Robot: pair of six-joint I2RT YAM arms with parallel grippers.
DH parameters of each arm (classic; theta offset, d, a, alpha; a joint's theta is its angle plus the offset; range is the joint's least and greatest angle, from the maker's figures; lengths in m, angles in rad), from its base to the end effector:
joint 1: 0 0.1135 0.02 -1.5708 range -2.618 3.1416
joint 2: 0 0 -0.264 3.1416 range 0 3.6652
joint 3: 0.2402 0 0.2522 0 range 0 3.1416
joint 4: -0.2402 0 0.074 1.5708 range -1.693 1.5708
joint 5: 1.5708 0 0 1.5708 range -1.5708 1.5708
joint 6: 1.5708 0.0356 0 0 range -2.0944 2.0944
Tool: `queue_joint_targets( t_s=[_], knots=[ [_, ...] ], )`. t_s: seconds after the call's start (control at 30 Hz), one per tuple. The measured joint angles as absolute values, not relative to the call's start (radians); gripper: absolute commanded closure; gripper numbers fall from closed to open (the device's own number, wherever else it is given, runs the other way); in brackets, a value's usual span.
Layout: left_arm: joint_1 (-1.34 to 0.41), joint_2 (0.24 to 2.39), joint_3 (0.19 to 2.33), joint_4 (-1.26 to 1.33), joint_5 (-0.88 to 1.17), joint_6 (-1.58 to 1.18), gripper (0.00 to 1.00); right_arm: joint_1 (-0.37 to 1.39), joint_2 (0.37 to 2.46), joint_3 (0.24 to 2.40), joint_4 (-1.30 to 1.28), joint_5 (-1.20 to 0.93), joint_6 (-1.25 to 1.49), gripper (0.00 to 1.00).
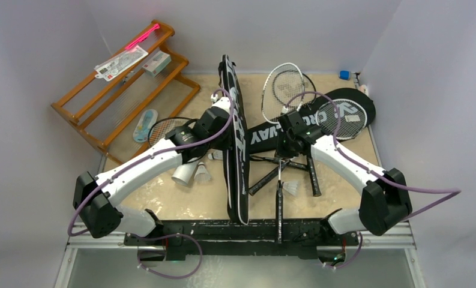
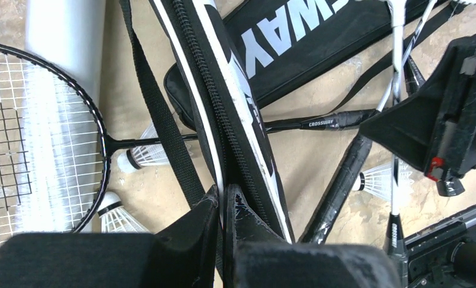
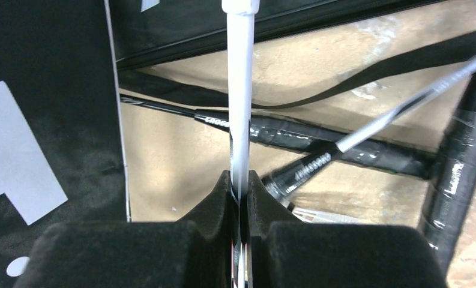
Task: Pack up the badminton gear
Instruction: Open the racket bag at the center of the board.
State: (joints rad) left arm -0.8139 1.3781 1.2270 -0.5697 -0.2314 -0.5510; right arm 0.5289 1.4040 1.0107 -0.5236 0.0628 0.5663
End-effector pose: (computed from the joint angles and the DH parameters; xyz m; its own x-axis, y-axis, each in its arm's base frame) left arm 0.2135 -0.2141 0.3233 -0.6946 -0.0067 -0.7193 0.2648 0.9274 -0.2644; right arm 0.2533 0.1454 0.2484 -0.8308 0.1347 -0.5401 -0.0295 0.9583 0.2843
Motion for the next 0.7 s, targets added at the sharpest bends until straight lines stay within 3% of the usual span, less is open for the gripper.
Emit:
queue_joint_targets(
  t_s=[0.7],
  knots=[
    [-0.814, 1.374, 1.425, -0.711, -0.344, -0.351, 1.00, 0.514, 1.359, 1.039, -0.586, 0.118, 0.594, 1.00]
  ],
)
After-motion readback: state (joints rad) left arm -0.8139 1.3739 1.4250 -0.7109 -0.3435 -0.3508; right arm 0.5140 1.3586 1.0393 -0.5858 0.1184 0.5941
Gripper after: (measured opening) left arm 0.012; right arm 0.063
